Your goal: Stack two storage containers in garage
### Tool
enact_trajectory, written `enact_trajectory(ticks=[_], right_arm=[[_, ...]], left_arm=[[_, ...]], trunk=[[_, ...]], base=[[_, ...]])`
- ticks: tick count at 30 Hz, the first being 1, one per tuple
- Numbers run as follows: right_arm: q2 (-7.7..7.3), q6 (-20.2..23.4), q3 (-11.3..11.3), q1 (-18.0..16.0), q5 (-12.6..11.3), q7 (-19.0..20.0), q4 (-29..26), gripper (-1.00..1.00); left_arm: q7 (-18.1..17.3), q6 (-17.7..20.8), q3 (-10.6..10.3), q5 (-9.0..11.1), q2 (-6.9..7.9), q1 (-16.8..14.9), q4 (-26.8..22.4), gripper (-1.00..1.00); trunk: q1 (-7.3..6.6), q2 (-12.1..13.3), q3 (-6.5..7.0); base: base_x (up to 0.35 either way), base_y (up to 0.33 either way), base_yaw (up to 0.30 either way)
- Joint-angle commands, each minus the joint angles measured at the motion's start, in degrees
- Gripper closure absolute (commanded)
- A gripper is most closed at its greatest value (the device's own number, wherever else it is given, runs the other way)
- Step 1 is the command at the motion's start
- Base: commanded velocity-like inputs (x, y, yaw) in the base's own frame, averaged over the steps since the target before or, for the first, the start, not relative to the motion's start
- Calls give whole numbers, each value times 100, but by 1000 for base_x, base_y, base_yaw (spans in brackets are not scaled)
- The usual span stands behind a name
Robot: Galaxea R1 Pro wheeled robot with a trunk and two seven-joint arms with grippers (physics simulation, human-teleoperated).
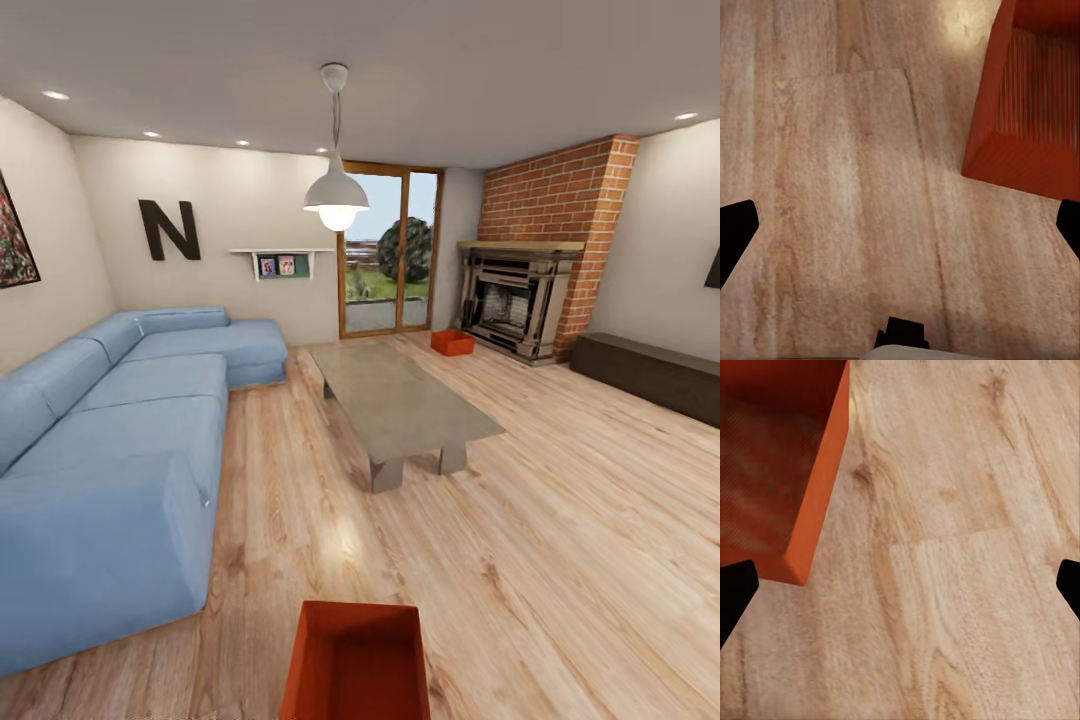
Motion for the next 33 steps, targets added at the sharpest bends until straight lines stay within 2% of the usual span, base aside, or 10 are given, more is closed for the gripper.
enact_trajectory(ticks=[1, 12, 26, 33], right_arm=[[0, -9, 5, -2, 63, -51, 3, -100], [0, -9, 8, -4, 66, -51, 3, -100], [0, -9, 12, -4, 66, -51, 3, -100], [0, -9, 13, -3, 66, -49, 3, -100]], left_arm=[[-27, -16, 39, -6, 1, -5, 8, -100], [-27, -16, 39, -6, 7, -5, 8, -100], [-27, -16, 39, -6, 11, -5, 8, -100], [-27, -16, 39, -6, 7, -5, 8, -100]], trunk=[[0, -3, -6], [0, -3, -6], [0, -3, -6], [0, -3, 1]], base=[[0, 0, 145], [8, 6, 24], [182, 131, 0], [2, 2, -149]])
